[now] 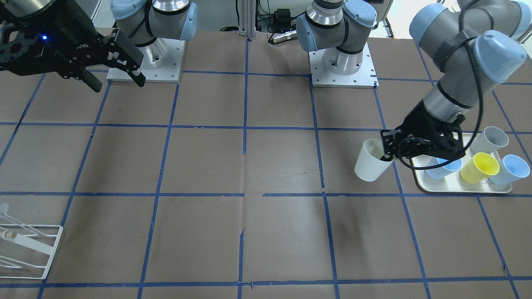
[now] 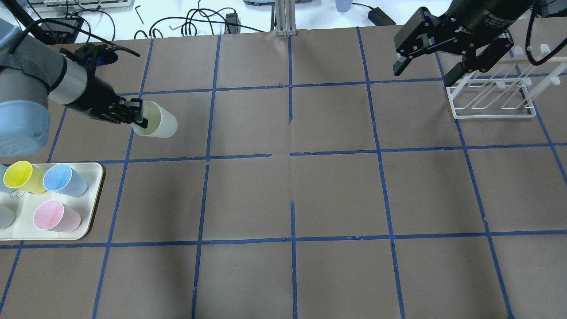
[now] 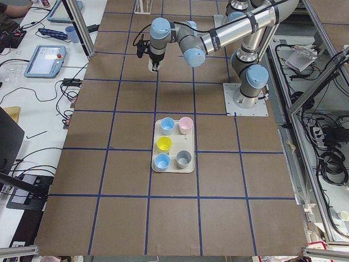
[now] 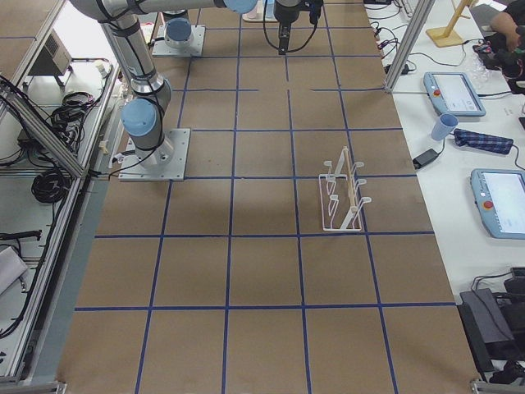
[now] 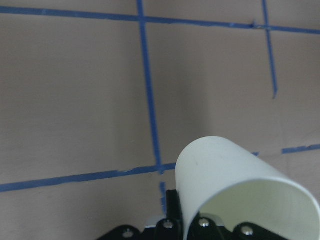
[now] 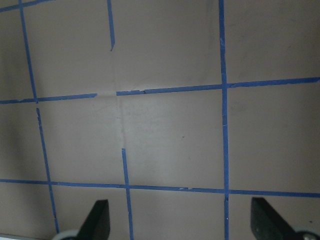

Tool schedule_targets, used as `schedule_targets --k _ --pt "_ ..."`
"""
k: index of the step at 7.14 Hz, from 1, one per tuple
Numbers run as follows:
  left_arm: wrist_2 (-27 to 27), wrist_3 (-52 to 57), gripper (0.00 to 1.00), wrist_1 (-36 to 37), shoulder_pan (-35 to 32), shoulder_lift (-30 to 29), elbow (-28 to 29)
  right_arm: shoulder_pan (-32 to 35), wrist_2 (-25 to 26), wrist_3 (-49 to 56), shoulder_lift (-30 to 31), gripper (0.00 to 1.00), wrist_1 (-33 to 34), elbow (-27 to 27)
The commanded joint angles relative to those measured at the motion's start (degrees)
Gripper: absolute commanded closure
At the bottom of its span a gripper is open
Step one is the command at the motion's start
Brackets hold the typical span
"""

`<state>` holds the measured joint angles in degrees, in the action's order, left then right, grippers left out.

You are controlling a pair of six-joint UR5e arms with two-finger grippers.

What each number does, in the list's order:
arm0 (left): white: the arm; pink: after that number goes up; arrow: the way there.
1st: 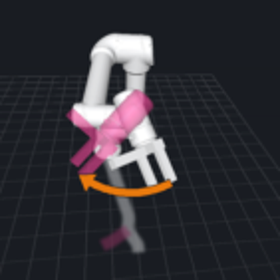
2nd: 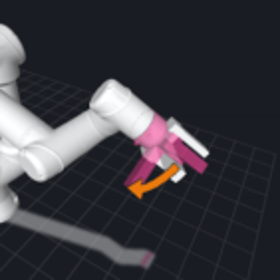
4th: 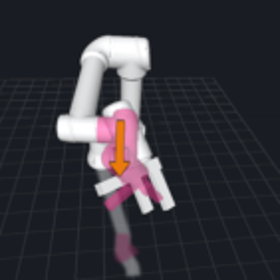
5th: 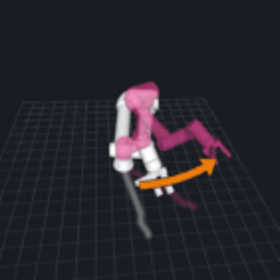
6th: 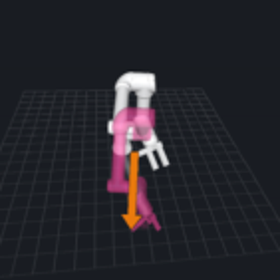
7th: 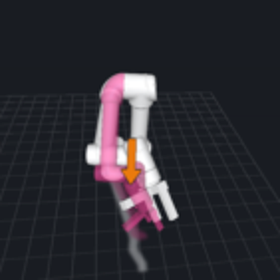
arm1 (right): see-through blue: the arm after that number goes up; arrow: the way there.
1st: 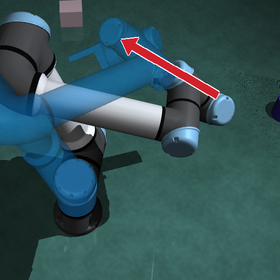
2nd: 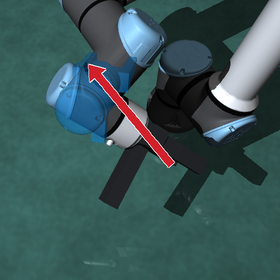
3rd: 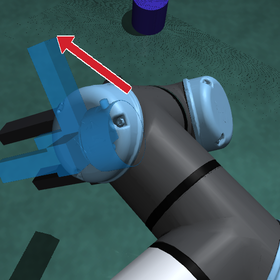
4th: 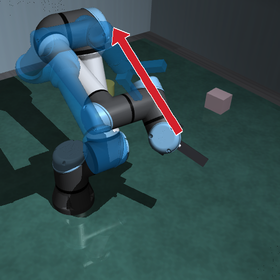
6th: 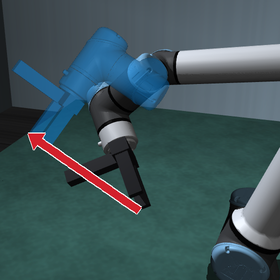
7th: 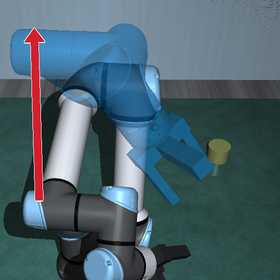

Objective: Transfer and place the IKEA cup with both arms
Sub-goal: 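Open and withdraw the right gripper while the left arm carries the cup, then lower the white cup into the tray's empty slot with the left gripper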

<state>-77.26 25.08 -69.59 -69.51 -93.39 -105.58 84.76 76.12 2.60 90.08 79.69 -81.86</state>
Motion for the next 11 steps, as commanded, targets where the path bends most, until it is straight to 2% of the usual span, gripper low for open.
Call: schedule_targets --k 1,5,7,8,9,11 --pt "-11.01 36.16 1.0 -10.35 26.06 -1.16 5.88 5.65 9.36 -11.1 1.4 0.0 17.36 -7.97" --pt "-11.07 36.45 1.0 -10.39 26.27 -0.56 5.91 5.68 9.49 -11.21 1.33 0.0 17.35 -7.96" --pt "-11.42 36.71 1.0 -9.96 26.53 -2.13 5.82 5.68 9.75 -11.21 1.24 0.0 17.26 -7.96" --pt "-12.55 36.88 1.0 -9.61 26.62 -3.01 5.91 5.77 10.19 -11.13 1.24 0.0 17.26 -7.96" --pt "-16.48 36.89 1.0 -9.6 26.79 -4.07 6.09 5.68 10.37 -11.04 1.24 0.0 17.08 -7.96" --pt "-16.78 38.02 1.0 -9.08 27.32 -6.7 7.57 5.77 10.89 -10.77 1.33 0.0 17.17 -8.05"
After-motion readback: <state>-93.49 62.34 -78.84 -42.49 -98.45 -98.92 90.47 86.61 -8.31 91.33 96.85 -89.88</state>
